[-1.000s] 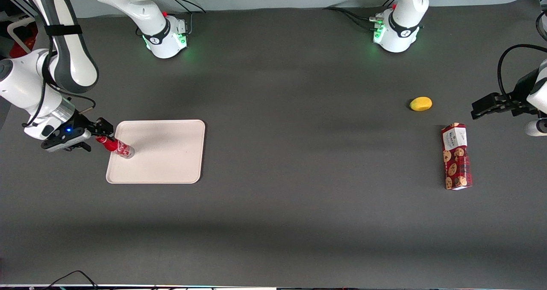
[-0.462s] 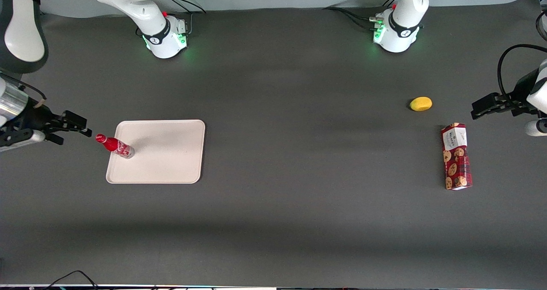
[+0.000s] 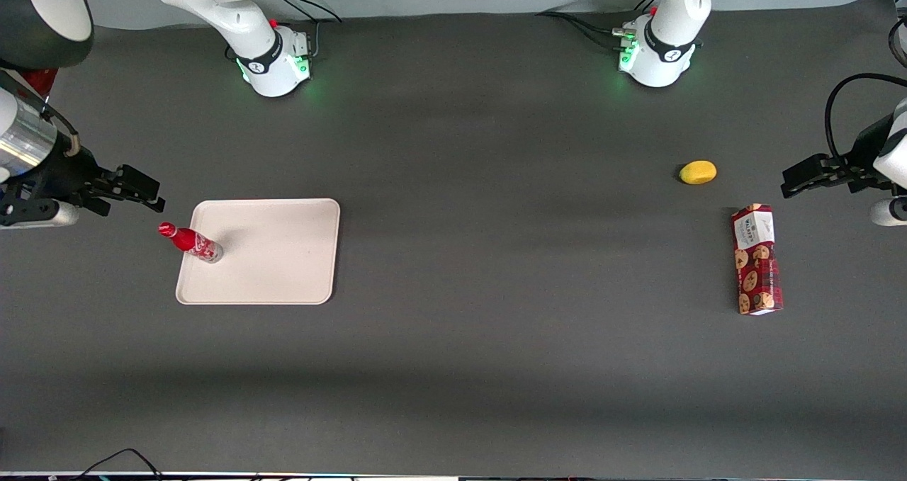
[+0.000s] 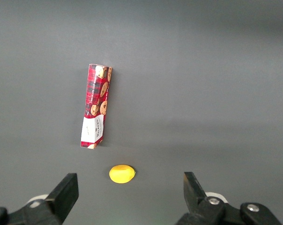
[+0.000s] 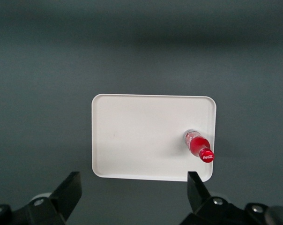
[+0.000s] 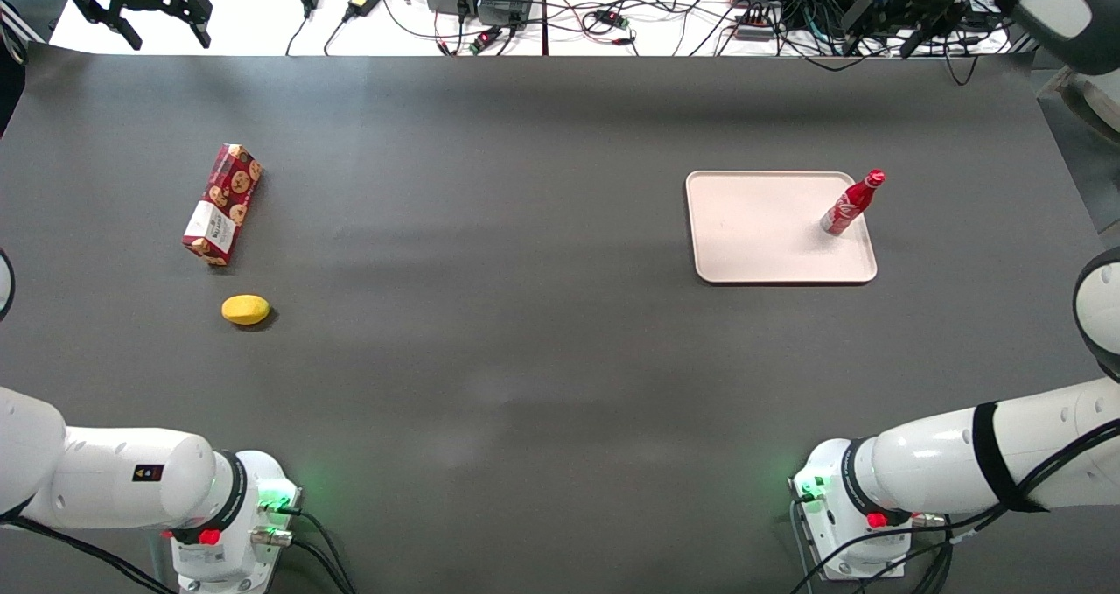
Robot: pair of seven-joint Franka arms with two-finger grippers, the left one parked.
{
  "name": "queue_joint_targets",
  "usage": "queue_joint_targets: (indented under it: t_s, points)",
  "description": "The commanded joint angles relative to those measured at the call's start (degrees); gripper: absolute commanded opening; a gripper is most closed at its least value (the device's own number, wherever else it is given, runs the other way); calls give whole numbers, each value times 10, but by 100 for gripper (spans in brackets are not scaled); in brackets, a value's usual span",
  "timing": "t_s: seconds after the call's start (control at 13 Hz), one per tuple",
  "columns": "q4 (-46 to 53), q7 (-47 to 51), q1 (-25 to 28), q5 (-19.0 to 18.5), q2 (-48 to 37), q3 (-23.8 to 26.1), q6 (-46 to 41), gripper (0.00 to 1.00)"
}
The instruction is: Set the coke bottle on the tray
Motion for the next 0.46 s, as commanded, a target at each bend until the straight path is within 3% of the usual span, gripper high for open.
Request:
queue_joint_targets:
  t_s: [0.0,0.38]
  points:
    - [71,29,0,-9,1,-1,-62,100]
    - [81,35,0,-37,6,-1,-87,100]
